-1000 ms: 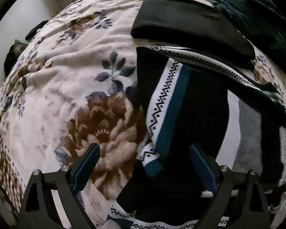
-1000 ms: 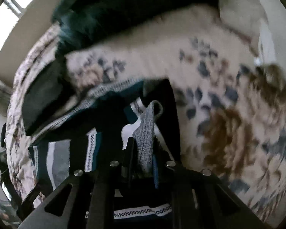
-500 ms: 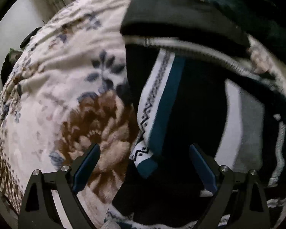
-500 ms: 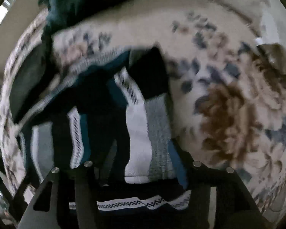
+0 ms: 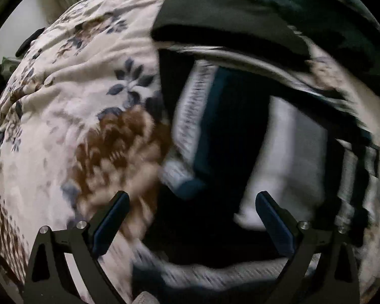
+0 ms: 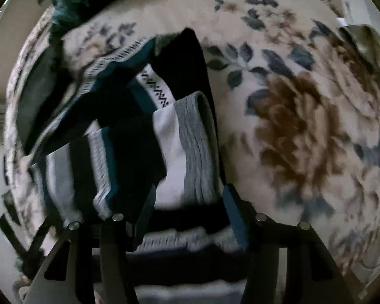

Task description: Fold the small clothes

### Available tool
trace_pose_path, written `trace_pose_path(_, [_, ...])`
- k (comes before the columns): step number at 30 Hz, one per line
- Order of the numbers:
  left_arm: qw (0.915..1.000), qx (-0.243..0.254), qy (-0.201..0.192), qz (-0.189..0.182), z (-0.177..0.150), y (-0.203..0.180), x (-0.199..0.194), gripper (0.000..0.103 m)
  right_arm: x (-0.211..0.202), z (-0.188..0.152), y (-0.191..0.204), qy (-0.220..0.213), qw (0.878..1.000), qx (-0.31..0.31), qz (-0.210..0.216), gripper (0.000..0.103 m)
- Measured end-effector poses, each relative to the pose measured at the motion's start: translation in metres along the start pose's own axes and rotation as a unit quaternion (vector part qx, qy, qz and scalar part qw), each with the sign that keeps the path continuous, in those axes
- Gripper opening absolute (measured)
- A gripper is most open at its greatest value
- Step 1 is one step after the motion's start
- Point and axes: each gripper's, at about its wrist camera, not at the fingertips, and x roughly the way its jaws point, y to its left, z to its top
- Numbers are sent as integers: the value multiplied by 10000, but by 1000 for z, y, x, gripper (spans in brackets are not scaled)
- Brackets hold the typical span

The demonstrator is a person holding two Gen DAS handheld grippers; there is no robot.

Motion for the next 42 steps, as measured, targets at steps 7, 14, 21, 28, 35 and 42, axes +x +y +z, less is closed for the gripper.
trace_pose_path(7, [9960, 587, 244, -632, -80, -105, -62, 102, -70, -4, -38, 215, 9983, -527, 134, 63])
trace_pose_path(14, [9917, 303, 1002, -744, -180, -224, -57, 102, -76, 38, -92, 726, 9898, -1078, 588, 63])
trace_pose_path(21, [9848, -316, 1601, -598, -263, -298, -32, 102, -21, 94, -102, 1083, 9758, -1599, 1020, 63])
trace_pose_path(28, [9899, -340, 1372, 52, -293, -334, -3, 101, 42, 134, -81, 1221, 9672, -1612, 1538, 63])
trace_pose_path(35, [9964, -364, 613, 457, -289, -336, -11, 36, 91, 181, -55, 1235, 9645, -1010, 2107, 63])
trace_pose_path(42, [9980, -417, 218, 411, -285, -325, -33, 3, 117, 202, -32, 1214, 9541, -773, 2627, 24])
